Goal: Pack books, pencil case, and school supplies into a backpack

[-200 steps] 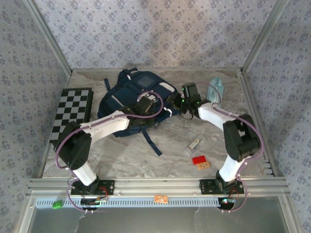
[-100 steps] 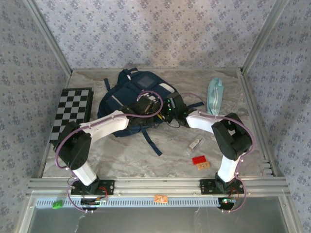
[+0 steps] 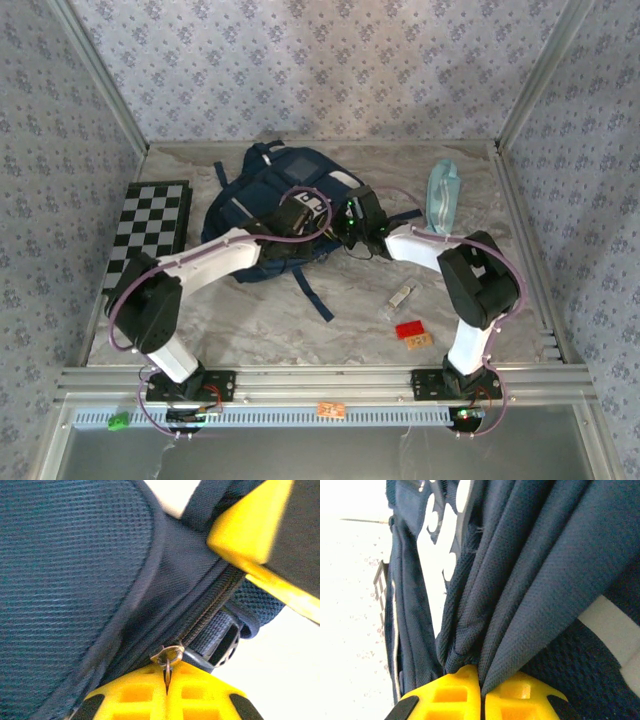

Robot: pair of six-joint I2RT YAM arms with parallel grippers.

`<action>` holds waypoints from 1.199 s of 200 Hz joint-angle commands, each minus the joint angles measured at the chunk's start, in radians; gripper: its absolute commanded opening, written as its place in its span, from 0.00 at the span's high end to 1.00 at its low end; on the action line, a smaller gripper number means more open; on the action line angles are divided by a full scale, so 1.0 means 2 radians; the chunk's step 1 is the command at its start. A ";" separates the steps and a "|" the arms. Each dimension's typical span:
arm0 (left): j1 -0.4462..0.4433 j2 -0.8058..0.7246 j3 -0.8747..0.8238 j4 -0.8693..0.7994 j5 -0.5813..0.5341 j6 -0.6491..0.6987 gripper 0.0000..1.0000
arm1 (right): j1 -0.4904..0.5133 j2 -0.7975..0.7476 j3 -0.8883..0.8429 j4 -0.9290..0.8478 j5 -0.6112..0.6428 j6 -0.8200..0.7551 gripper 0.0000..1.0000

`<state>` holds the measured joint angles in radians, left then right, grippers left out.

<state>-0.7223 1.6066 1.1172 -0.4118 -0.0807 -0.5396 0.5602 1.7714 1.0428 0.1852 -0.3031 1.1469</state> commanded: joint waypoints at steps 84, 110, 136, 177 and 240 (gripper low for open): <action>0.087 -0.074 -0.059 -0.099 -0.040 0.039 1.00 | -0.095 -0.021 0.070 -0.136 -0.025 -0.125 1.00; 0.087 -0.093 -0.063 -0.111 -0.044 0.034 1.00 | -0.097 -0.019 0.100 -0.158 -0.011 -0.141 1.00; 0.088 -0.100 -0.068 -0.130 -0.037 0.037 1.00 | -0.097 -0.011 0.112 -0.160 -0.022 -0.145 1.00; 0.104 -0.072 -0.064 -0.184 -0.057 0.021 1.00 | -0.098 -0.014 0.121 -0.164 -0.023 -0.144 1.00; 0.148 -0.068 -0.048 -0.196 -0.098 0.012 1.00 | -0.095 -0.019 0.118 -0.169 -0.033 -0.153 1.00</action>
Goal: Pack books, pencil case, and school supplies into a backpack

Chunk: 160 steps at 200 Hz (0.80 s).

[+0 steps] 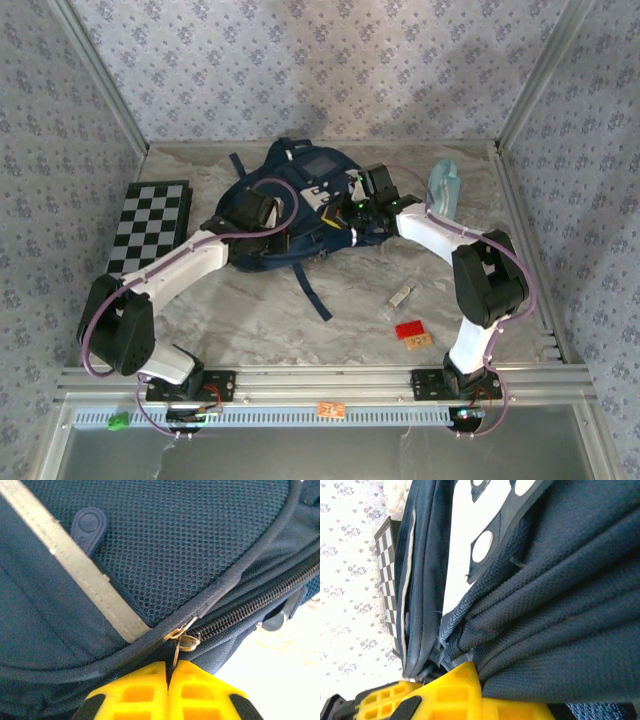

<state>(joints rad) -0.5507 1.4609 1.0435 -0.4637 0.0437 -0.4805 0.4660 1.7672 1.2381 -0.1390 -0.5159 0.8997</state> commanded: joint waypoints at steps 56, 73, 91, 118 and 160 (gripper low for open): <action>0.029 0.019 -0.003 -0.150 -0.035 0.023 1.00 | -0.030 0.003 0.043 0.004 0.051 -0.030 1.00; 0.023 0.038 0.009 -0.154 -0.059 0.018 0.98 | -0.023 0.007 0.050 0.005 0.051 -0.032 1.00; 0.022 0.051 0.017 -0.141 -0.064 0.018 0.89 | -0.018 0.011 0.057 0.001 0.052 -0.033 1.00; 0.023 0.069 0.024 -0.122 -0.072 0.023 0.79 | -0.013 0.015 0.057 0.005 0.050 -0.030 1.00; 0.022 0.093 0.031 -0.111 -0.065 0.033 0.80 | -0.005 0.018 0.060 0.004 0.051 -0.032 1.00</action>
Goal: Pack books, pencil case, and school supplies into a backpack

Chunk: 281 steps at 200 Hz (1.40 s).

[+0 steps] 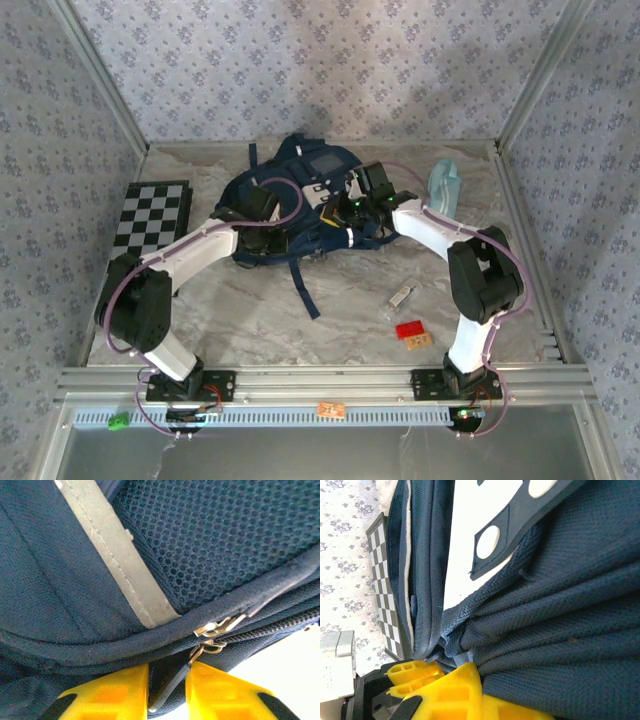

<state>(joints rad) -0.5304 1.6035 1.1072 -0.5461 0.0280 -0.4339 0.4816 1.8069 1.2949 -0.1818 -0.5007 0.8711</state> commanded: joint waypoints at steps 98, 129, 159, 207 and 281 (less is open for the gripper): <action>0.027 -0.018 -0.002 -0.119 -0.111 0.010 1.00 | -0.030 -0.012 0.031 -0.008 0.051 -0.049 1.00; 0.026 -0.037 -0.024 -0.129 -0.100 0.002 1.00 | -0.043 -0.011 0.032 0.000 0.047 -0.054 1.00; 0.006 -0.047 -0.021 -0.141 -0.097 -0.012 1.00 | -0.053 0.014 0.061 -0.024 0.040 -0.074 1.00; -0.048 -0.037 0.005 -0.101 -0.041 -0.057 1.00 | -0.063 0.070 0.145 -0.061 0.019 -0.106 1.00; -0.056 -0.006 0.037 -0.098 -0.073 -0.082 1.00 | -0.026 0.011 0.061 -0.037 -0.001 -0.028 0.55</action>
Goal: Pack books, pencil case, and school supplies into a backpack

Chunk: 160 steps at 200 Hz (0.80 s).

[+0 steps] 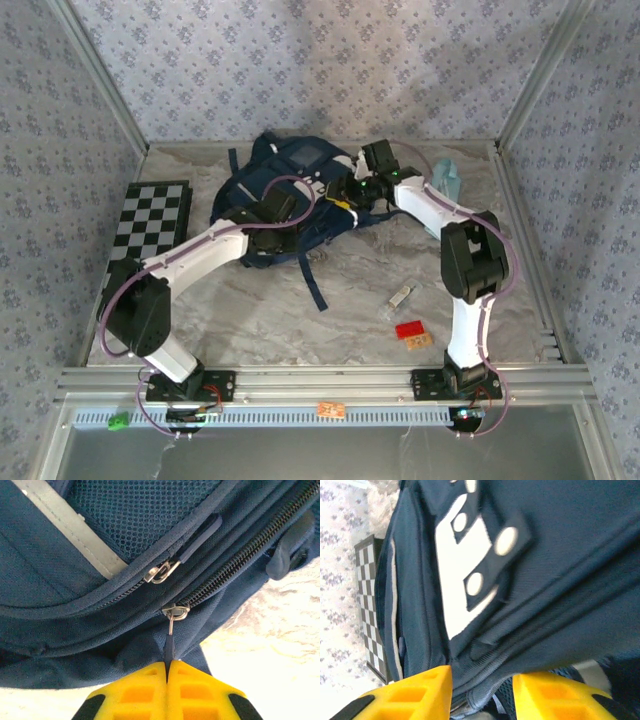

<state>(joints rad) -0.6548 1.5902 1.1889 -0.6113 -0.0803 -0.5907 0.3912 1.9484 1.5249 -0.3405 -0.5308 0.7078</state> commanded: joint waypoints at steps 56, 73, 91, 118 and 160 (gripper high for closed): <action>0.011 0.000 -0.014 -0.048 -0.003 0.003 1.00 | 0.089 -0.066 -0.153 0.208 0.042 0.211 0.48; 0.013 -0.003 -0.017 -0.046 0.000 0.000 1.00 | 0.107 -0.054 -0.160 0.232 0.065 0.242 0.47; 0.015 -0.007 -0.021 -0.041 0.000 -0.002 1.00 | 0.118 -0.043 -0.160 0.245 0.083 0.266 0.49; 0.017 -0.008 -0.021 -0.039 0.002 -0.005 1.00 | 0.130 -0.040 -0.162 0.237 0.123 0.279 0.52; 0.025 -0.015 -0.033 -0.037 0.002 -0.014 1.00 | 0.155 -0.056 -0.187 0.209 0.164 0.301 0.49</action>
<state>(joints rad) -0.6231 1.5909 1.1500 -0.6468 -0.0689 -0.5964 0.6716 1.8587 1.1858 0.1101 -0.2893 1.2541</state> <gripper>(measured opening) 0.044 0.502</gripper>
